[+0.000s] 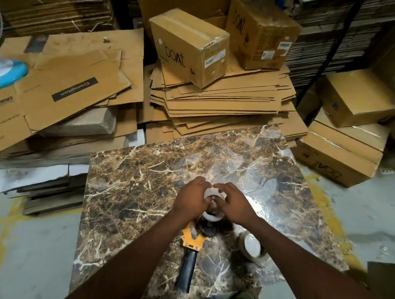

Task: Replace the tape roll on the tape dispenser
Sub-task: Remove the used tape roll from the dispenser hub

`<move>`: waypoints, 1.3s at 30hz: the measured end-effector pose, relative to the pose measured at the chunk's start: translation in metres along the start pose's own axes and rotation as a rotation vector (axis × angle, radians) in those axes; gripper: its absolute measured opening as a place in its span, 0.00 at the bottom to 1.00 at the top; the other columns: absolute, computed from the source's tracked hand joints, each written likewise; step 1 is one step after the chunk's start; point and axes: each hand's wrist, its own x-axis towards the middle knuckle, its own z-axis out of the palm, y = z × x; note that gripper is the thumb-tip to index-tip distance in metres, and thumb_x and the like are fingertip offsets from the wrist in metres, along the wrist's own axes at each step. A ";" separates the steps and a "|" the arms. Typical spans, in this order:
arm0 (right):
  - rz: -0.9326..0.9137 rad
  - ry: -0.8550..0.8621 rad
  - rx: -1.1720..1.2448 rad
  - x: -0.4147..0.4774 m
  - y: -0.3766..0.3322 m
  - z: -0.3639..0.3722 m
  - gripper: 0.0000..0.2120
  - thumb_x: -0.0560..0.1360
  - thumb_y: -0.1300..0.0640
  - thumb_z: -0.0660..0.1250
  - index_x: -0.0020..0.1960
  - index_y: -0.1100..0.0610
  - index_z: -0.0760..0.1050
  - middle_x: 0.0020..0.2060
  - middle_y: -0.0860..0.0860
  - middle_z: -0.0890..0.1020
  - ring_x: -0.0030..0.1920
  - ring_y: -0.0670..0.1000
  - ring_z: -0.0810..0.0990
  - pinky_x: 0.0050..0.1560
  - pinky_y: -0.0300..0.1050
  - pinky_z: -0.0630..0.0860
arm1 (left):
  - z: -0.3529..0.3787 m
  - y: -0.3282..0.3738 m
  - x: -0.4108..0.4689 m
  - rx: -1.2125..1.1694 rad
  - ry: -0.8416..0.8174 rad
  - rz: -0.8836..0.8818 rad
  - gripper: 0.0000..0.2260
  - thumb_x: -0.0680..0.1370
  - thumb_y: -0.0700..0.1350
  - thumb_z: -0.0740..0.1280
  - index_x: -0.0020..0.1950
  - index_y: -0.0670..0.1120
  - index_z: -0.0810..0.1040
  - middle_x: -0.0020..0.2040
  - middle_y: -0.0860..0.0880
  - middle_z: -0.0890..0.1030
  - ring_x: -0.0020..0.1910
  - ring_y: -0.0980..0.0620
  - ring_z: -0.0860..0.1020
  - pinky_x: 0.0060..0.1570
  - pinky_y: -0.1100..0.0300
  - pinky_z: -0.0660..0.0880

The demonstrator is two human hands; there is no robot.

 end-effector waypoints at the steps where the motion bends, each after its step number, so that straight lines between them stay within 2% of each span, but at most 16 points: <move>1: -0.008 0.003 0.000 0.002 0.002 -0.003 0.13 0.80 0.50 0.67 0.64 0.46 0.78 0.52 0.48 0.76 0.45 0.44 0.76 0.50 0.47 0.73 | 0.000 0.002 0.005 0.030 0.003 0.016 0.20 0.79 0.52 0.69 0.71 0.50 0.79 0.71 0.50 0.76 0.63 0.44 0.80 0.60 0.50 0.78; 3: 0.012 0.003 -0.064 0.005 0.007 -0.008 0.10 0.81 0.51 0.66 0.61 0.49 0.80 0.50 0.50 0.78 0.50 0.50 0.78 0.52 0.49 0.74 | 0.004 0.007 0.015 0.087 -0.009 0.037 0.20 0.80 0.53 0.69 0.72 0.50 0.78 0.70 0.49 0.76 0.63 0.44 0.79 0.61 0.49 0.77; 6: 0.103 0.014 -0.202 0.013 0.013 -0.013 0.11 0.81 0.51 0.65 0.60 0.50 0.82 0.50 0.53 0.77 0.49 0.54 0.79 0.49 0.49 0.75 | 0.016 0.012 0.032 0.174 -0.052 0.051 0.23 0.81 0.54 0.67 0.75 0.49 0.74 0.75 0.46 0.72 0.72 0.42 0.74 0.68 0.46 0.72; 11: 0.140 0.034 -0.554 0.026 0.036 -0.008 0.11 0.76 0.50 0.64 0.51 0.49 0.84 0.47 0.53 0.79 0.51 0.56 0.77 0.46 0.48 0.75 | 0.047 0.008 0.065 0.270 -0.157 -0.005 0.34 0.81 0.60 0.66 0.82 0.49 0.62 0.84 0.40 0.58 0.83 0.38 0.58 0.79 0.37 0.56; 15: 0.161 0.042 -0.656 0.029 0.056 -0.001 0.13 0.76 0.49 0.64 0.55 0.49 0.84 0.54 0.51 0.80 0.56 0.57 0.74 0.51 0.50 0.74 | 0.069 0.001 0.081 0.269 -0.201 0.011 0.39 0.81 0.65 0.63 0.86 0.51 0.52 0.87 0.42 0.47 0.86 0.38 0.49 0.81 0.33 0.47; 17: 0.161 0.074 -0.666 0.031 0.064 0.004 0.15 0.76 0.49 0.63 0.60 0.49 0.80 0.59 0.52 0.78 0.58 0.57 0.73 0.56 0.52 0.72 | 0.077 -0.001 0.085 0.284 -0.206 0.036 0.40 0.81 0.67 0.60 0.87 0.52 0.49 0.87 0.42 0.44 0.86 0.38 0.47 0.81 0.32 0.44; 19: 0.170 0.087 -0.667 0.033 0.070 0.008 0.21 0.78 0.49 0.62 0.69 0.51 0.72 0.67 0.55 0.74 0.64 0.59 0.71 0.64 0.57 0.69 | 0.082 -0.004 0.085 0.292 -0.218 0.063 0.41 0.81 0.68 0.58 0.87 0.53 0.45 0.87 0.42 0.41 0.86 0.39 0.45 0.81 0.31 0.42; 21: 0.197 0.067 -0.655 0.034 0.075 0.011 0.28 0.80 0.46 0.62 0.77 0.53 0.62 0.76 0.59 0.66 0.72 0.62 0.66 0.73 0.62 0.62 | 0.086 -0.006 0.085 0.301 -0.212 0.090 0.41 0.82 0.69 0.56 0.87 0.54 0.41 0.87 0.43 0.39 0.86 0.40 0.42 0.81 0.31 0.42; 23: 0.223 0.046 -0.634 0.035 0.080 0.011 0.33 0.81 0.42 0.59 0.81 0.53 0.54 0.80 0.58 0.59 0.78 0.62 0.60 0.77 0.64 0.54 | 0.086 -0.008 0.083 0.296 -0.212 0.105 0.41 0.82 0.69 0.55 0.87 0.54 0.39 0.87 0.44 0.37 0.86 0.41 0.41 0.81 0.31 0.42; 29: 0.205 -0.014 -0.659 0.032 0.081 0.002 0.40 0.79 0.29 0.44 0.82 0.53 0.42 0.82 0.56 0.47 0.81 0.61 0.46 0.78 0.66 0.43 | 0.075 -0.017 0.077 0.246 -0.174 0.174 0.43 0.79 0.73 0.52 0.87 0.55 0.42 0.87 0.50 0.39 0.86 0.45 0.41 0.81 0.33 0.38; 33: 0.205 -0.032 -0.634 0.032 0.072 -0.013 0.47 0.75 0.23 0.38 0.82 0.54 0.39 0.82 0.57 0.42 0.81 0.61 0.43 0.78 0.67 0.43 | 0.057 -0.023 0.067 0.196 -0.103 0.168 0.42 0.79 0.78 0.45 0.86 0.57 0.40 0.86 0.51 0.38 0.86 0.48 0.40 0.82 0.35 0.37; 36: 0.182 -0.038 -0.604 0.028 0.060 -0.026 0.53 0.71 0.18 0.40 0.82 0.54 0.39 0.82 0.57 0.43 0.81 0.61 0.43 0.78 0.68 0.43 | 0.037 -0.023 0.053 0.206 -0.036 0.114 0.42 0.79 0.78 0.42 0.86 0.57 0.37 0.86 0.51 0.38 0.86 0.48 0.42 0.82 0.35 0.38; 39: 0.139 -0.097 -0.614 0.023 0.047 -0.036 0.57 0.69 0.17 0.46 0.82 0.54 0.38 0.82 0.57 0.43 0.81 0.61 0.43 0.78 0.68 0.44 | 0.019 -0.026 0.030 0.199 0.006 0.043 0.42 0.78 0.77 0.37 0.86 0.56 0.39 0.87 0.49 0.41 0.86 0.45 0.46 0.83 0.36 0.40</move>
